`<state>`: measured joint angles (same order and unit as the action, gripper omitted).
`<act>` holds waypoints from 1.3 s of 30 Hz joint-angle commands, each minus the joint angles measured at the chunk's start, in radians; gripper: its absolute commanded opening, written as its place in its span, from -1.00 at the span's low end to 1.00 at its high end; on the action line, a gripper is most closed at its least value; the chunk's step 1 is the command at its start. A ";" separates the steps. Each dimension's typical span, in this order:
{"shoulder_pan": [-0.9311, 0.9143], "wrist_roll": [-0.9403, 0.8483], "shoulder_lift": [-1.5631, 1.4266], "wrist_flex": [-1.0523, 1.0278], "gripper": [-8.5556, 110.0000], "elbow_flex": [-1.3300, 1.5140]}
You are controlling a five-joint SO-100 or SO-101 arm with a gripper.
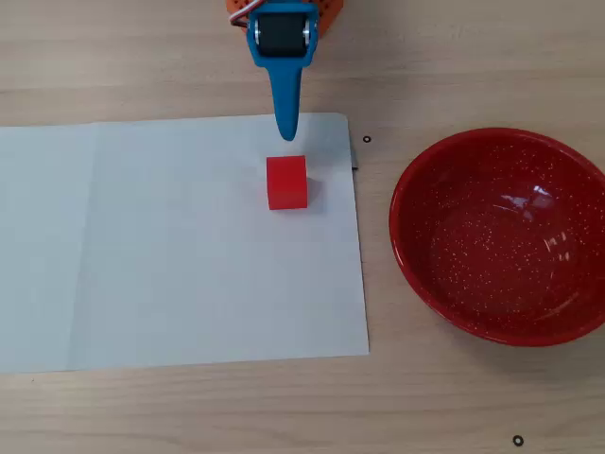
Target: Grasp the red cube and put it in the red bowl
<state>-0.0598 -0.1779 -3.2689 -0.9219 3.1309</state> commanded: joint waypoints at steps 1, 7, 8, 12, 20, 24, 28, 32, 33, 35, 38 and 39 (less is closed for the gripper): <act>-0.006 -0.002 -0.023 -0.002 -0.85 0.009; -0.006 -0.002 -0.023 -0.002 -0.85 0.009; -0.006 -0.003 -0.023 -0.002 -0.85 0.009; -0.005 -0.017 -0.025 0.000 -0.85 0.009; -0.005 -0.020 -0.025 0.000 -0.85 0.009; -0.008 -0.012 -0.021 0.015 -0.85 0.009; -0.011 0.023 0.025 0.021 -0.85 -0.044; -0.014 0.054 0.112 -0.049 -0.85 -0.161; -0.012 0.054 0.135 -0.077 -0.85 -0.201; -0.006 0.054 0.186 -0.133 -0.85 -0.281; -0.003 0.069 0.258 -0.213 -0.85 -0.399; 0.003 0.098 0.281 -0.225 -0.85 -0.423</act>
<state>-0.0598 -0.1319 -3.0388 -1.1336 2.8501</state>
